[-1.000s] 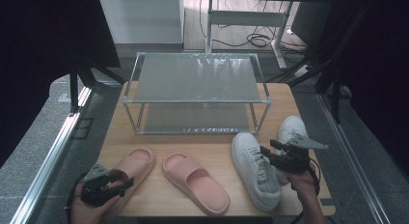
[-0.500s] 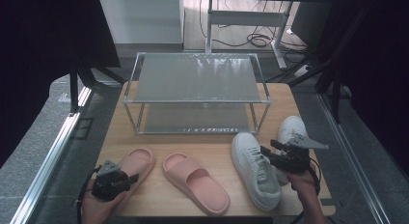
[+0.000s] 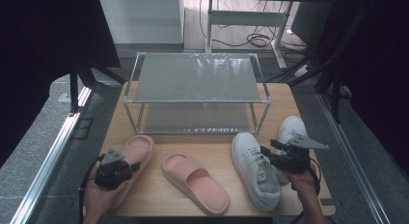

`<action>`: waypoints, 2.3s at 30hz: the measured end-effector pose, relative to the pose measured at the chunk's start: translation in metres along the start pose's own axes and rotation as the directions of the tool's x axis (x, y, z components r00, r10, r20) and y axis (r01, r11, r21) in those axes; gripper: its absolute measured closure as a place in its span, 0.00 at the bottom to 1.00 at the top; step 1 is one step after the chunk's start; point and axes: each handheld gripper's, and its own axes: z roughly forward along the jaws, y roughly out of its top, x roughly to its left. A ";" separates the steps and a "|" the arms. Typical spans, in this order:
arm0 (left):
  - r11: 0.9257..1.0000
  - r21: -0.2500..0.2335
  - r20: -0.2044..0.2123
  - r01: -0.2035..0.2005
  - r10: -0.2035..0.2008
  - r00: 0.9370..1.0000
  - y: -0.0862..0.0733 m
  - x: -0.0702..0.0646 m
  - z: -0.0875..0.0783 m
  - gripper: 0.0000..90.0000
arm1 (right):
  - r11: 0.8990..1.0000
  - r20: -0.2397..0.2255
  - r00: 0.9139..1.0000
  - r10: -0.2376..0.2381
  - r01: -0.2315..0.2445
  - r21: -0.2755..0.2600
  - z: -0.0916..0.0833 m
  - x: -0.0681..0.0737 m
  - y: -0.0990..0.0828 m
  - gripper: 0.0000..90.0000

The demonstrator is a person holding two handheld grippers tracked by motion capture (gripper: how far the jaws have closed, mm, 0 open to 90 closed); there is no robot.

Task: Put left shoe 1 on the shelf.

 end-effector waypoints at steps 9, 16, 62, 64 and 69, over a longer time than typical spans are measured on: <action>0.999 -0.038 0.044 0.014 -0.012 0.999 0.038 0.002 0.021 0.93 | 1.000 0.000 1.000 0.000 0.000 0.003 0.001 0.000 0.000 0.52; 0.999 -0.041 0.043 0.017 -0.015 0.999 0.063 0.004 0.044 0.93 | 1.000 0.001 1.000 0.001 -0.001 0.001 0.000 -0.001 0.000 0.52; 0.999 -0.045 0.002 -0.031 0.032 1.000 0.123 -0.014 0.155 0.91 | 1.000 0.005 1.000 0.010 -0.010 0.007 0.000 -0.002 -0.003 0.52; 0.999 -0.040 -0.005 -0.034 0.033 0.999 0.121 -0.015 0.156 0.89 | 1.000 0.005 1.000 0.010 -0.010 0.006 0.000 -0.002 -0.003 0.52; 0.999 -0.024 -0.013 -0.036 0.036 0.999 0.117 -0.012 0.160 0.85 | 1.000 0.006 1.000 0.009 -0.010 0.005 -0.001 -0.002 -0.003 0.52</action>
